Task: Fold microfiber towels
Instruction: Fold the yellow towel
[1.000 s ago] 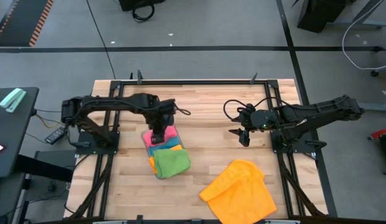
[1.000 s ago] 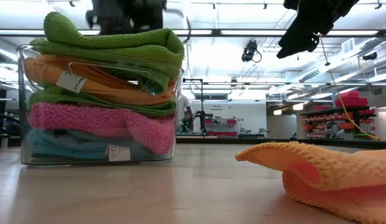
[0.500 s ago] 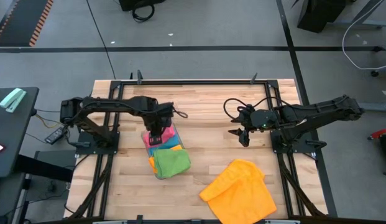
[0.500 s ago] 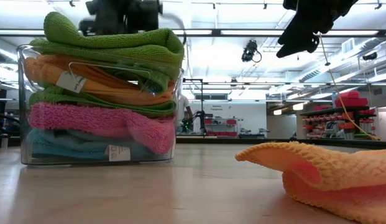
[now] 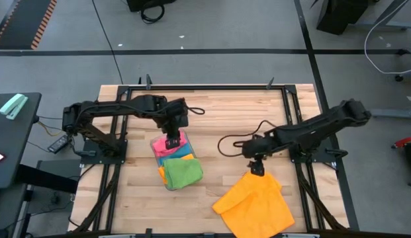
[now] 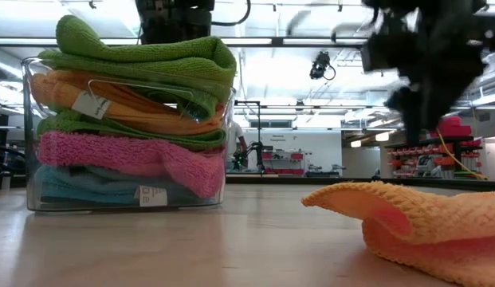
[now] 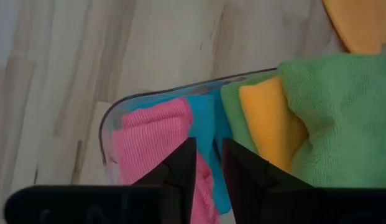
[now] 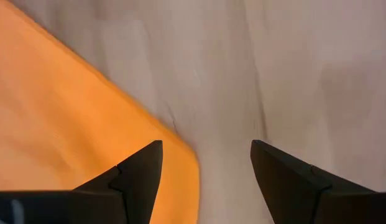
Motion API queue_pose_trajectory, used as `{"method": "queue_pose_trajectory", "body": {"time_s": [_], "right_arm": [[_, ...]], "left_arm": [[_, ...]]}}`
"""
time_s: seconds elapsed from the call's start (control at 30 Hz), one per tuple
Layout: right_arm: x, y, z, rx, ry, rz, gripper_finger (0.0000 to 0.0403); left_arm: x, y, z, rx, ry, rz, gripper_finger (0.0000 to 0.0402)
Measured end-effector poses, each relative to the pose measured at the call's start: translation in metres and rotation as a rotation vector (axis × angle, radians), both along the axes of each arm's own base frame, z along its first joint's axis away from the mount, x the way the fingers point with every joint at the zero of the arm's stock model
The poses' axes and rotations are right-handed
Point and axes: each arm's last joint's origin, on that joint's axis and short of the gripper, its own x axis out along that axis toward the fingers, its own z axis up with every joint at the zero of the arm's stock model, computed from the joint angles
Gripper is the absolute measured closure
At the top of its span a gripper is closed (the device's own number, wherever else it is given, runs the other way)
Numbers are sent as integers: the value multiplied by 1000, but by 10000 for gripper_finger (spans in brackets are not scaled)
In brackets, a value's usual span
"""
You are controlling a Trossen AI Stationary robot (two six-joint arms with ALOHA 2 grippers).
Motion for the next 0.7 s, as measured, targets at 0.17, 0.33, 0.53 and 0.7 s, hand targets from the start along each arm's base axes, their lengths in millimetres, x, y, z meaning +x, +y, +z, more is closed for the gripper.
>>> {"method": "queue_pose_trajectory", "body": {"time_s": [0.17, 0.33, 0.53, 0.7], "right_arm": [[0, 4, -25, 100, 242, -128, 150], [-1, 14, -37, 150, 351, -225, 150], [-2, 27, -50, 62, 395, -235, 152], [-4, 39, -61, -48, 401, -216, 172]], "left_arm": [[1, 0, 2, -7, -4, 20, 325], [-1, 0, 2, -10, 13, 19, 328], [-2, -1, 1, 8, 17, -28, 322], [-2, -1, 1, 12, 15, -37, 329]]}}
